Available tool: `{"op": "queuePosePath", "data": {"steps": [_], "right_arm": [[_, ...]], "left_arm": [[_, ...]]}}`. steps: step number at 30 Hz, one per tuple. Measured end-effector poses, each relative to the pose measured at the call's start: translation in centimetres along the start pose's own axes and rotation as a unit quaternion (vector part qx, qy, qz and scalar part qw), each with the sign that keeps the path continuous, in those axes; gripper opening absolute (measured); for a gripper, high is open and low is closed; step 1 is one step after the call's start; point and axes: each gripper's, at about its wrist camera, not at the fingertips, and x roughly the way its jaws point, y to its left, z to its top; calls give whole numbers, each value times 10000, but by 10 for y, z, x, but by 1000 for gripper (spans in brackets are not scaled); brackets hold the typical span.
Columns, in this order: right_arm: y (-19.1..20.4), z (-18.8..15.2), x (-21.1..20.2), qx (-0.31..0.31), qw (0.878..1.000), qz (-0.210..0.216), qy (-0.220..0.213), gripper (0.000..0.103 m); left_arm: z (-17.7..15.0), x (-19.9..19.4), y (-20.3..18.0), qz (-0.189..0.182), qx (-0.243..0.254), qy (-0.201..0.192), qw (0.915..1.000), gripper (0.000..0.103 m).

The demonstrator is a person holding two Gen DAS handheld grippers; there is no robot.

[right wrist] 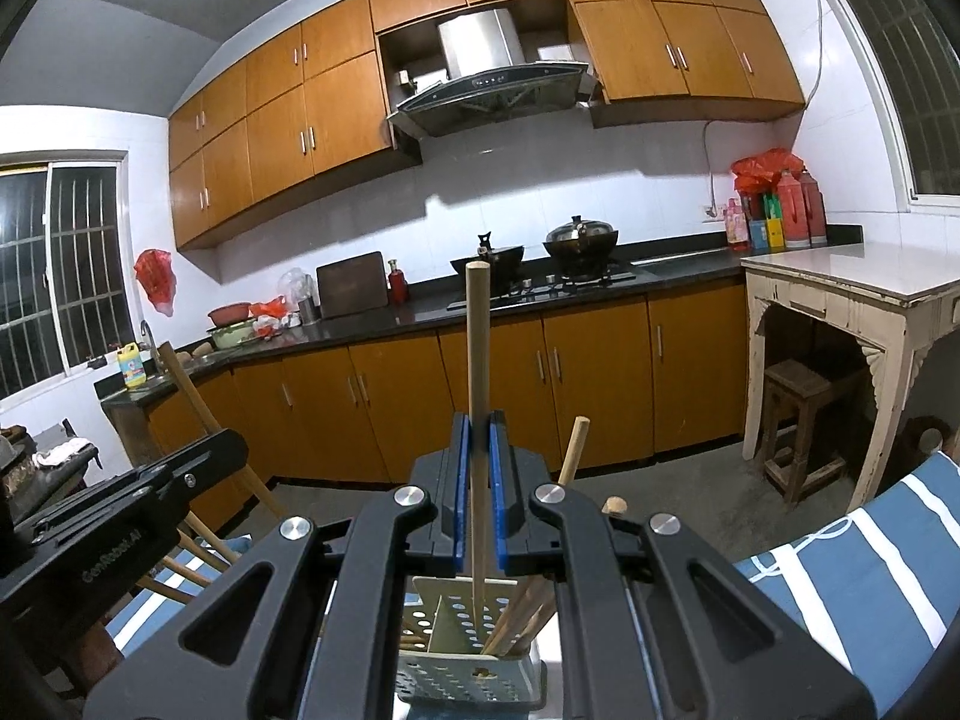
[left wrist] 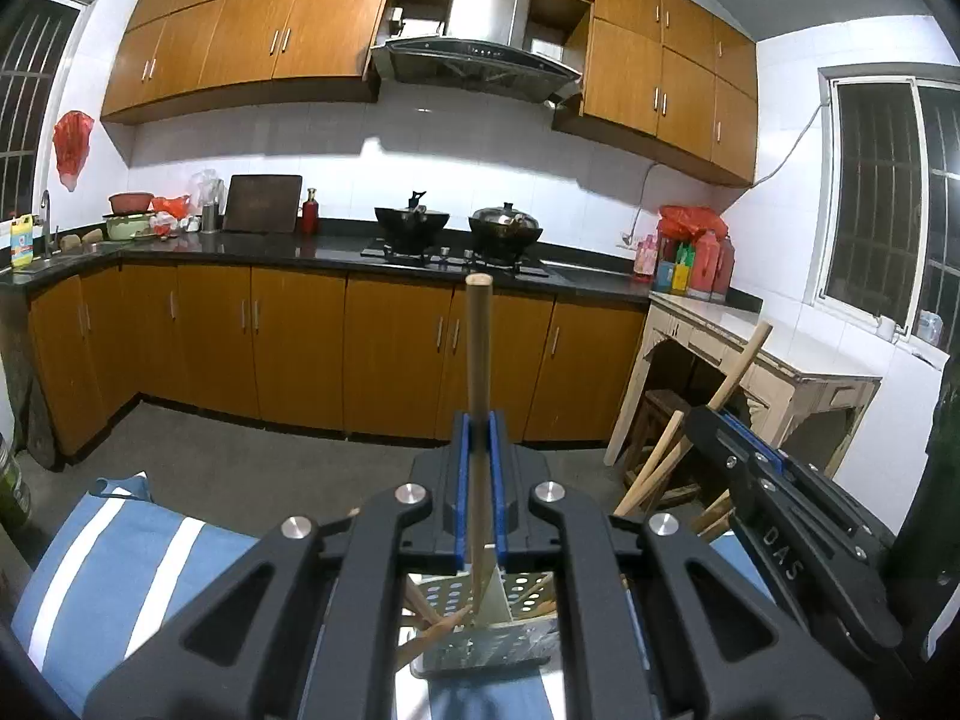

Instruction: Organize utensils

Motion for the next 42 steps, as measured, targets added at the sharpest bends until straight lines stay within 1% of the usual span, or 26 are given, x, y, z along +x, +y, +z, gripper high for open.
{"op": "queuePosePath", "data": {"steps": [2, 4, 5, 6, 8, 12, 16, 18, 23, 26, 28, 30, 34, 36, 37, 38, 41, 42], "right_arm": [[0, -2, 0, 4, 10000, -5, 28, 8], [0, -1, -2, 19, 10000, 70, 68, 11], [0, -1, -4, 13, 10000, 59, 69, 18], [-1, 0, -6, 5, 10000, 34, 48, 30], [-2, -1, -11, 2, 10000, 17, -2, 38], [-6, 1, -23, 40, 10000, 24, -59, 38], [-9, 2, -38, 23, 9999, -11, -124, 38], [-10, 2, -46, 24, 9999, -25, -139, 42], [-11, -1, -62, 48, 9999, -31, -160, 49], [-12, -7, -75, 52, 9999, -18, -108, 56], [-12, -13, -83, 35, 10000, 3, -46, 57], [-12, -20, -93, 15, 10000, 20, 17, 64], [-10, -33, -113, -27, 9999, 57, 125, 72], [-7, -39, -125, -56, 9998, 94, 144, 83], [-5, -43, -131, -89, 9998, 100, 138, 87], [-2, -47, -138, -155, 9997, 104, 130, 92], [2, -56, -153, -258, 9995, 88, 142, 100], [3, -61, -158, -248, 9995, 98, 159, 101]], "left_arm": [[-1, 2, 0, 13, -12, 48, 10000, 9], [-1, 2, 0, -3, -3, 71, 10000, 20], [0, 1, -1, 2, 28, 64, 10000, 33], [0, -1, -1, 20, 61, 33, 10000, 41], [0, -5, -1, -3, 75, 15, 10000, 43], [-1, -14, 0, 45, 83, -1, 10000, 48], [-3, -28, 5, 120, 84, -12, 9999, 50], [-6, -36, 8, 158, 86, -13, 9998, 53], [-13, -57, 14, 215, 78, -11, 9997, 55], [-19, -72, 19, 224, 84, -6, 9997, 59], [-24, -82, 23, 243, 89, 14, 9997, 61], [-32, -95, 28, 250, 84, 41, 9996, 65], [-51, -123, 35, 325, 186, 48, 9993, 72], [-61, -136, 35, 380, 280, 35, 9989, 79], [-67, -145, 36, 397, 328, 30, 9987, 81], [-75, -153, 37, 417, 367, 27, 9985, 86], [-94, -173, 41, 495, 472, 52, 9976, 92], [-100, -179, 42, 534, 500, 57, 9973, 96]]}}
